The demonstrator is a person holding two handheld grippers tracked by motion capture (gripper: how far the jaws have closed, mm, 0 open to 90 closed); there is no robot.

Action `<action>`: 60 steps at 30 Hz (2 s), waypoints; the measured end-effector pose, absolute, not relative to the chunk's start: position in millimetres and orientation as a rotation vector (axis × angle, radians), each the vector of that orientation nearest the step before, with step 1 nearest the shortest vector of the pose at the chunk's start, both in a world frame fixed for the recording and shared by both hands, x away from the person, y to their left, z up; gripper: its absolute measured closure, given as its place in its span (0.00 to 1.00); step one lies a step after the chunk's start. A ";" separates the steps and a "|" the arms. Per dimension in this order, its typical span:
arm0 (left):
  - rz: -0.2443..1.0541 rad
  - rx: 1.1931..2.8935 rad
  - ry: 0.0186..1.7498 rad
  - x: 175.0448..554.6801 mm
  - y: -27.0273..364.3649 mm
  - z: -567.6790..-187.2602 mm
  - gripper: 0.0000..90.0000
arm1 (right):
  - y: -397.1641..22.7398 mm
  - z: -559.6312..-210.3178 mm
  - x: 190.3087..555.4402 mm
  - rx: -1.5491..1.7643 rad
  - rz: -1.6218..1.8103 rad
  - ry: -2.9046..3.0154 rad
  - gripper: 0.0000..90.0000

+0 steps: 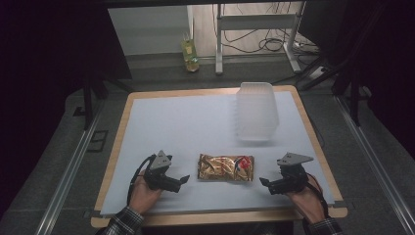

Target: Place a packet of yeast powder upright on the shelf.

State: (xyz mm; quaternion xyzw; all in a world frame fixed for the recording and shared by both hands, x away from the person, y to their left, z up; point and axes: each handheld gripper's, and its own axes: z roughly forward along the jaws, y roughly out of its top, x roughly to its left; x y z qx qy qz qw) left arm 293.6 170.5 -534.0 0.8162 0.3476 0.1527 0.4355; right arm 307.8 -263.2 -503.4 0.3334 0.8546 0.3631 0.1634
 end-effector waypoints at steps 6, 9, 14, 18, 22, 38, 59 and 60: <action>0.382 2.065 0.815 292.2 164.8 -536.6 0.00 | -263.3 -505.4 312.8 0.875 1.062 2.438 0.02; 0.389 2.081 0.804 292.3 163.1 -536.3 0.00 | -263.6 -506.5 312.9 0.873 1.063 2.443 0.02; 0.376 2.080 0.829 293.9 163.7 -537.1 0.00 | -263.2 -509.8 314.3 0.890 1.058 2.470 0.02; 0.406 2.076 0.849 293.2 164.8 -534.8 0.00 | -262.2 -509.1 313.6 0.875 1.055 2.469 0.02; 0.425 2.094 0.842 292.3 162.7 -535.6 0.01 | -261.6 -509.4 313.2 0.874 1.045 2.472 0.02; 0.405 2.045 0.851 292.1 154.5 -526.6 0.04 | -261.8 -510.1 313.5 0.889 1.046 2.482 0.02; 0.409 2.000 0.771 297.5 129.3 -510.7 0.48 | -262.3 -510.2 314.1 0.899 1.046 2.480 0.03; 0.405 1.998 0.771 298.8 127.7 -510.7 0.57 | -262.3 -510.5 314.4 0.899 1.046 2.479 0.03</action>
